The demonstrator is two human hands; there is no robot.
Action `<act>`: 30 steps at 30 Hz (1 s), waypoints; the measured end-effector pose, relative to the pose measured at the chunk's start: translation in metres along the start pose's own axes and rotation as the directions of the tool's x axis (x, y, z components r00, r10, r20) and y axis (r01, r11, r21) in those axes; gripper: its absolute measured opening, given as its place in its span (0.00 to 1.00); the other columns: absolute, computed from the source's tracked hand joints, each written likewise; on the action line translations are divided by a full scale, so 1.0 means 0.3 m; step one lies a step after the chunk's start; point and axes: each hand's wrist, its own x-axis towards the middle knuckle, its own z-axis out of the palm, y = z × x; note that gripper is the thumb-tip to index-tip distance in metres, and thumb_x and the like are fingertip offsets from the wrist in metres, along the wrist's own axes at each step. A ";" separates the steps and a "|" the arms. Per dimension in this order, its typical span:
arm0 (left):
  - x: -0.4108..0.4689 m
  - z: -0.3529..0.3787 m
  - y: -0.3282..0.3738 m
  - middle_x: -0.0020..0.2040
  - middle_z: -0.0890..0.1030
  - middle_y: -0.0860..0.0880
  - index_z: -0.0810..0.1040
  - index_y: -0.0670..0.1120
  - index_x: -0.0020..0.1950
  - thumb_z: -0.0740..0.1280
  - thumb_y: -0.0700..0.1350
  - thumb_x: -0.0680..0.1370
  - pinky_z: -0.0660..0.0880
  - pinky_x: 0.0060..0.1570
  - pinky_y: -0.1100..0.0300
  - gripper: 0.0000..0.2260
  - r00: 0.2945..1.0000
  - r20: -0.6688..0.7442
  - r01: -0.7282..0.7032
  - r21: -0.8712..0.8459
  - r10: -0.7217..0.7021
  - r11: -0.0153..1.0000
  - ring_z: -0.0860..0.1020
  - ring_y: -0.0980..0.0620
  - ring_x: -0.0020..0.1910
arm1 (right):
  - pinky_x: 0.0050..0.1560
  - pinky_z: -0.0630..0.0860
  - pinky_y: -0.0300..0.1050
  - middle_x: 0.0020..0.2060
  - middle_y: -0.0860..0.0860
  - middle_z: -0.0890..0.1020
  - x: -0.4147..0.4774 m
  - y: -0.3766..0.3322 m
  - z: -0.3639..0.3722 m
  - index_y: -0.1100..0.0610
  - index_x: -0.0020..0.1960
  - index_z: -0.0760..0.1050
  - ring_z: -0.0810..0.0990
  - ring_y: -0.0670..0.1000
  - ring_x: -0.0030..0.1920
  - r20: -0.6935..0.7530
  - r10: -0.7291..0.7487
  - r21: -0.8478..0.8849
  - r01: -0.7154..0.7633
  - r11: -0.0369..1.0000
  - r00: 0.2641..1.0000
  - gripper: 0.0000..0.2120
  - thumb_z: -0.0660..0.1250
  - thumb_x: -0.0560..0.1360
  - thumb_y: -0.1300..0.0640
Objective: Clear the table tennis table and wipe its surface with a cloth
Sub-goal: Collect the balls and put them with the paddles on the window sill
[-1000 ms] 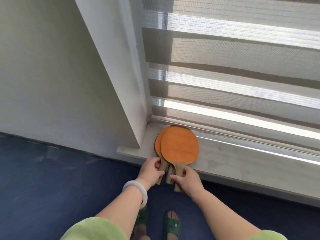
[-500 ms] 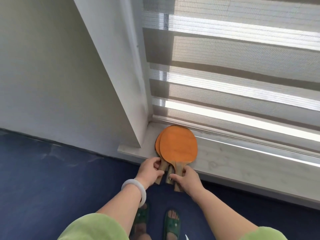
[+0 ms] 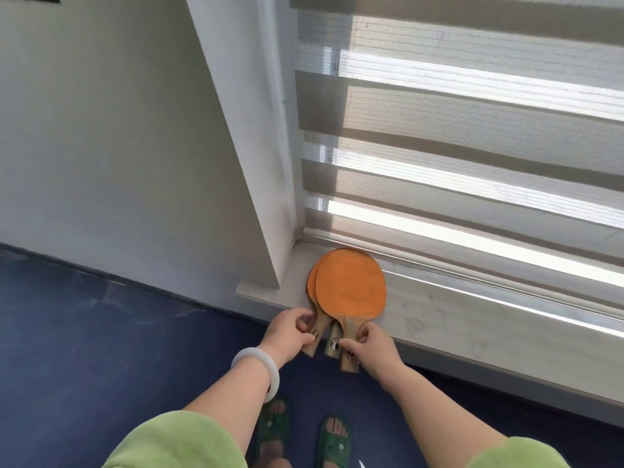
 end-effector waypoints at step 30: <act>-0.980 -0.744 -0.662 0.56 0.76 0.49 0.75 0.49 0.67 0.70 0.47 0.77 0.71 0.56 0.62 0.18 0.628 -0.658 0.209 -0.371 -0.415 0.905 0.76 0.52 0.55 | 0.49 0.69 0.37 0.53 0.51 0.79 -0.602 -0.865 0.756 0.58 0.63 0.74 0.77 0.50 0.52 0.619 -0.528 -0.346 0.805 0.482 0.582 0.19 0.71 0.76 0.50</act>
